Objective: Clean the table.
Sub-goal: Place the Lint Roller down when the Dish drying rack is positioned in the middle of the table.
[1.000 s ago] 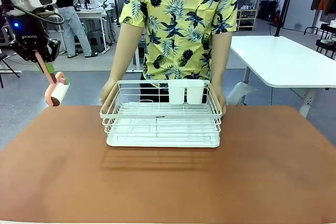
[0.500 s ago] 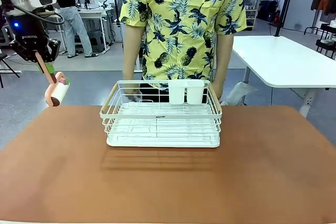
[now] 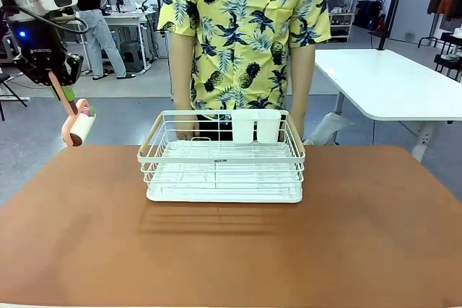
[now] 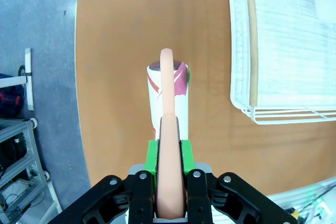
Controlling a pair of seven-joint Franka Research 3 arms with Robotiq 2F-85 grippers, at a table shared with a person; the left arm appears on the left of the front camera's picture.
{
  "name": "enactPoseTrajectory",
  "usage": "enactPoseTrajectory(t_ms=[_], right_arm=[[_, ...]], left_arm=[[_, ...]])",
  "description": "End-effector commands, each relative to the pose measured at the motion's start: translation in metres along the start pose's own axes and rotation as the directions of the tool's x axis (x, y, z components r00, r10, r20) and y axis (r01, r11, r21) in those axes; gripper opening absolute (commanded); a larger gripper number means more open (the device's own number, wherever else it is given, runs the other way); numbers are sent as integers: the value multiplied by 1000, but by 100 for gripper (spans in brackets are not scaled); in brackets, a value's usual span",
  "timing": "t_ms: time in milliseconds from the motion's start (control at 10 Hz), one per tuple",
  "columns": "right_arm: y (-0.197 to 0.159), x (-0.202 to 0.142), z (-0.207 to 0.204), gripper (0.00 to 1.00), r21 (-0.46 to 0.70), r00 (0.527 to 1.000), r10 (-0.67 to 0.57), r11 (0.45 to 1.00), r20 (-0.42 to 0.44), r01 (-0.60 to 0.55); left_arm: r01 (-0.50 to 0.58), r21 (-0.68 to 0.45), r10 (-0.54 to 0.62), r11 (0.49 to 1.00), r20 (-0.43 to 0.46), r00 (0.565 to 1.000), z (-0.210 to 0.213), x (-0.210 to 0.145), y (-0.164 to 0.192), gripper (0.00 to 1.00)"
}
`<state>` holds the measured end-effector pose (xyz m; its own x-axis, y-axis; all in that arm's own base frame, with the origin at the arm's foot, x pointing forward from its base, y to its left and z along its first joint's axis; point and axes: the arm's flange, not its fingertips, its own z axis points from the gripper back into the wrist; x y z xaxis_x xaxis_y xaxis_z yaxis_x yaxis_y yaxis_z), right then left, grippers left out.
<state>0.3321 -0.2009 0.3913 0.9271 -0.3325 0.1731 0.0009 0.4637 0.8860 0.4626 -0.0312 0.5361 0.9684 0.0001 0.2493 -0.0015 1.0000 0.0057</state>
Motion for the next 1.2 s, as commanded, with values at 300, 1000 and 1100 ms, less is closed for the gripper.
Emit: enactPoseTrajectory(t_ms=[300, 1000, 1100], right_arm=[[3, -2, 0, 100, 19, 1000, 3, 1000, 10, -3], [3, -2, 0, 100, 19, 1000, 3, 1000, 10, -3], [3, -2, 0, 100, 19, 1000, 3, 1000, 10, -3]], left_arm=[[-851, -35, 839, 524, 192, 509, -8, 66, 1, 21], [-928, -304, 970, 214, -45, 238, -155, 24, 30, 21], [-927, -311, 972, 212, -34, 234, -171, 24, 31, 21]])
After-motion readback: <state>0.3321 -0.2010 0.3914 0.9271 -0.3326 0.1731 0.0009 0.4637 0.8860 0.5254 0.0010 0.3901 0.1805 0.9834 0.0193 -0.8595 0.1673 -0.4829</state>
